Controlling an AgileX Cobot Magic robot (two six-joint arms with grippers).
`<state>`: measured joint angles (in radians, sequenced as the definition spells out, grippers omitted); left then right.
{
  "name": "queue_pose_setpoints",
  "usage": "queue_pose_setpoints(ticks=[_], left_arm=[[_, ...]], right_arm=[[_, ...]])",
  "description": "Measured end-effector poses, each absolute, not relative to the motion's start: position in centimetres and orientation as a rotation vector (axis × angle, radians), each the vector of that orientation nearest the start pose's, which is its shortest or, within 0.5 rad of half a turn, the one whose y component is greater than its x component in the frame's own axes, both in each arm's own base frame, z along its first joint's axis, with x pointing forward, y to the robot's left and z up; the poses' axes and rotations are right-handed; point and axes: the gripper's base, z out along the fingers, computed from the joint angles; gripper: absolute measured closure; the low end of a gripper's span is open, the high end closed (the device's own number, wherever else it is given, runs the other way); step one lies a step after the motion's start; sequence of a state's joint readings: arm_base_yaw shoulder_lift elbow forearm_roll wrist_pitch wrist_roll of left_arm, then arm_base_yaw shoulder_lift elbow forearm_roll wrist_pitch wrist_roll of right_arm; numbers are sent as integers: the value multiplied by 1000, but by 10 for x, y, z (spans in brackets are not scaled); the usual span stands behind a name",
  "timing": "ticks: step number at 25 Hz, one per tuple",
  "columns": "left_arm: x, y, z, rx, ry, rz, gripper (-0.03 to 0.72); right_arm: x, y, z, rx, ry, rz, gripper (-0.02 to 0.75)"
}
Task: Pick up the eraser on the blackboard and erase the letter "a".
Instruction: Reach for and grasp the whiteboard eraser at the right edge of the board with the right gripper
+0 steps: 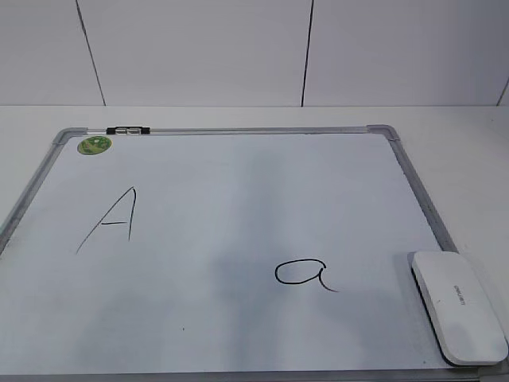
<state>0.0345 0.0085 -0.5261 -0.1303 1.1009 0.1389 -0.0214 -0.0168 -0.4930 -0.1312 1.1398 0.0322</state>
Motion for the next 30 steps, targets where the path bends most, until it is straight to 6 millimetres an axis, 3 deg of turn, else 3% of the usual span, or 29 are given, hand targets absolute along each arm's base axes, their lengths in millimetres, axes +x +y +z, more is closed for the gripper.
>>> queue_pose_setpoints(ticks=[5,12,18,30], left_arm=[[-8,-11,282,118,2057,-49,299],[-8,-11,282,118,2057,-49,299],[-8,-11,282,118,2057,-49,299],[-8,-11,282,118,2057,-49,299]], right_arm=[[-13,-9,275,69,2094,-131,149],[-30,-3,322,45,1986,-55,149],[-1,2,354,0,2096,5,149],[61,13,349,-5,2351,199,149]])
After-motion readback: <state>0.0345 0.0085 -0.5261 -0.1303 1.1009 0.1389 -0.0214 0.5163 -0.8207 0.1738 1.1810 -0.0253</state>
